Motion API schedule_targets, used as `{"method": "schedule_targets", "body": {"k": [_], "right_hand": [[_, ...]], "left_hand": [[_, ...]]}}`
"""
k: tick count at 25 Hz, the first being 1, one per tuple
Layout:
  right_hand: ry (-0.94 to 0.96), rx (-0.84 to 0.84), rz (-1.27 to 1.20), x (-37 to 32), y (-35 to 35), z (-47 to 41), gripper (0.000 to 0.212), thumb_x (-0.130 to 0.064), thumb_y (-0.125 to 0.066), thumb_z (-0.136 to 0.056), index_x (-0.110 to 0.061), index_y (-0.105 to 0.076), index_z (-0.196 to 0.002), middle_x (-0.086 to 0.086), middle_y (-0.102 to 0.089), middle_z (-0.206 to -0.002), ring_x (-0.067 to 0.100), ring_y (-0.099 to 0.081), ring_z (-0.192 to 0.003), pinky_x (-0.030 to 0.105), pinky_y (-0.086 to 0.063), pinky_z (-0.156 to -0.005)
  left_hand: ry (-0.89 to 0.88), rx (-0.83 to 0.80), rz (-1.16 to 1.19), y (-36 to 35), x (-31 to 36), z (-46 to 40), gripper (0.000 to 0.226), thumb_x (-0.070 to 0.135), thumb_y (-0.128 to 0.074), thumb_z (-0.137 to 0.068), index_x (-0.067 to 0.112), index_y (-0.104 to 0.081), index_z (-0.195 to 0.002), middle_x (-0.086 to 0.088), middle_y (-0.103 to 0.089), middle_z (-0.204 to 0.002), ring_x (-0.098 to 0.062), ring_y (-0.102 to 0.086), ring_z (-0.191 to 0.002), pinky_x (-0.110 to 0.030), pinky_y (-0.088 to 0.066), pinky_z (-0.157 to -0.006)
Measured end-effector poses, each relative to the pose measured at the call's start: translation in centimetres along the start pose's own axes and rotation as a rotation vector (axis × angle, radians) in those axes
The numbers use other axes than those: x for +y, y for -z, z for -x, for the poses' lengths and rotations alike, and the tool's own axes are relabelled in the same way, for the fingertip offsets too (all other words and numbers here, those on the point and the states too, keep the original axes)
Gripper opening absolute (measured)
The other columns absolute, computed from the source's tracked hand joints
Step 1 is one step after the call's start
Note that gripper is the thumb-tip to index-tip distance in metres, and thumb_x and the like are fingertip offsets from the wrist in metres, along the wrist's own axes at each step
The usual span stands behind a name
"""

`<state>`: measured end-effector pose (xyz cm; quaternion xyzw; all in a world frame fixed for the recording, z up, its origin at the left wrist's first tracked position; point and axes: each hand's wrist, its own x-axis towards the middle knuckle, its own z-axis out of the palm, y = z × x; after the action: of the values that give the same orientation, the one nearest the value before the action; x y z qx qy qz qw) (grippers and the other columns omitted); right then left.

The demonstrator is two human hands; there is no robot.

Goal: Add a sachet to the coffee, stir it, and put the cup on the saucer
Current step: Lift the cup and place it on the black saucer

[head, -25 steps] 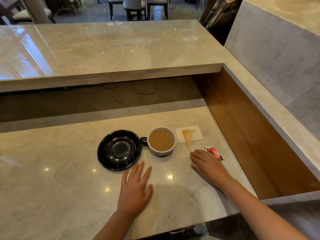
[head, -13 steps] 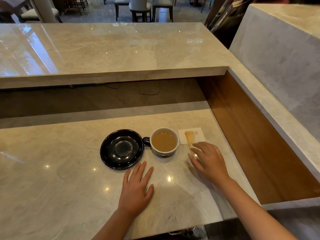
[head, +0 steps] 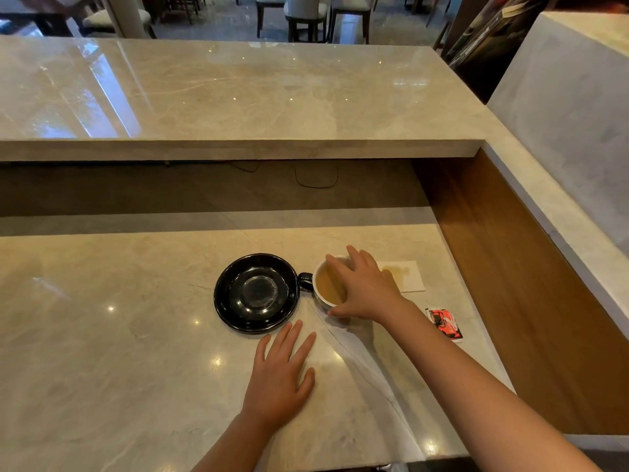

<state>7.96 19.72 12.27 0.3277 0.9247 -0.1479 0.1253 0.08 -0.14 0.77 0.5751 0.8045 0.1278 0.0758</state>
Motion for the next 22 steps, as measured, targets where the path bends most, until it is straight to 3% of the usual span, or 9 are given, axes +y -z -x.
{"method": "schedule_targets", "body": {"k": [4, 7, 22], "right_hand": [[0.016, -0.059, 0.047, -0.4, 0.4, -1.5, 0.107, -0.044, -0.08, -0.061, -0.032, -0.01, -0.142, 0.011, -0.019, -0.15, 0.035, -0.023, -0.132, 0.048, -0.044, -0.092], [0.035, -0.039, 0.075, -0.6, 0.6, -1.9, 0.103, -0.042, -0.081, -0.057, -0.03, -0.019, -0.138, 0.012, -0.031, -0.139, 0.034, -0.032, -0.122, 0.042, -0.047, -0.084], [0.166, 0.115, 0.043, -4.4, 2.5, -1.7, 0.091, -0.052, -0.076, -0.054, -0.033, -0.028, -0.13, 0.007, -0.039, -0.127, 0.028, -0.037, -0.113, 0.035, -0.043, -0.072]], "left_hand": [[0.007, -0.003, 0.011, 0.0, 0.0, 0.0, 0.056, 0.051, -0.034, -0.089, 0.033, -0.033, -0.141, -0.001, -0.03, -0.149, -0.019, -0.023, -0.135, -0.043, -0.006, -0.106], [0.003, -0.005, 0.016, -0.1, -0.1, 0.0, 0.056, 0.05, -0.035, -0.089, 0.034, -0.031, -0.142, 0.0, -0.027, -0.15, -0.017, -0.019, -0.136, -0.042, -0.005, -0.106], [-0.027, 0.019, 0.042, 0.0, -0.2, 0.1, 0.055, 0.045, -0.037, -0.09, 0.029, -0.032, -0.142, -0.004, -0.024, -0.151, -0.017, -0.01, -0.138, -0.046, -0.006, -0.107]]}}
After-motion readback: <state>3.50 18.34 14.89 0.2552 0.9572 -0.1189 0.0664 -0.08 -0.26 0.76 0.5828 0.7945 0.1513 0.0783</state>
